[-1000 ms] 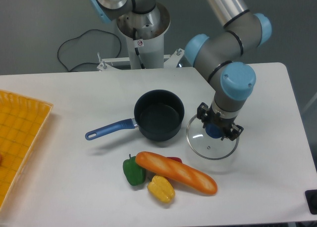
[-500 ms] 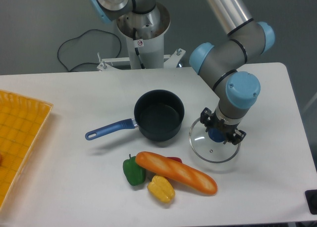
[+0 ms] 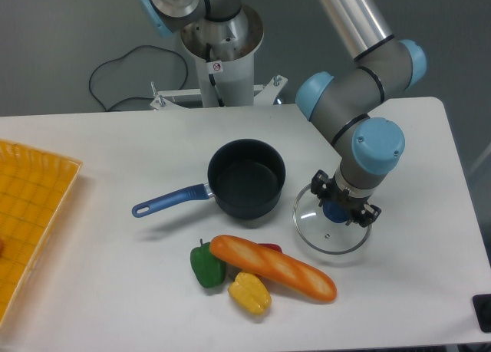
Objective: Place the lid on the table
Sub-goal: 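Hold the glass lid flat on the table beside the saucepan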
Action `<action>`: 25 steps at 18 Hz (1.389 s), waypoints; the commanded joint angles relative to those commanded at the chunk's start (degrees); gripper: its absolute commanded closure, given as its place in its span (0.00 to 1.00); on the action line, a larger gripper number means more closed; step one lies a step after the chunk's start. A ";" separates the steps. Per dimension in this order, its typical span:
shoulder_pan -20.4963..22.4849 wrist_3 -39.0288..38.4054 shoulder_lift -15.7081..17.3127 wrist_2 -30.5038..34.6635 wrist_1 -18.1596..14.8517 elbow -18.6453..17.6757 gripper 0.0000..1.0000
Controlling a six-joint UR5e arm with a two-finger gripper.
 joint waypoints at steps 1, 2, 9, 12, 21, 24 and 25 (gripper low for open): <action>0.00 0.00 -0.09 -0.09 0.26 0.00 0.45; 0.00 0.00 -0.35 -0.09 0.27 0.00 0.45; 0.00 -0.09 -0.79 -0.44 1.23 -0.09 0.45; 0.00 -0.09 -0.79 -0.44 2.11 -0.18 0.45; 0.00 -0.18 -1.93 -0.44 5.80 -0.70 0.45; 0.00 -0.18 -2.11 -0.44 6.77 -0.70 0.45; 0.00 -0.18 -2.37 -0.44 7.12 -0.70 0.45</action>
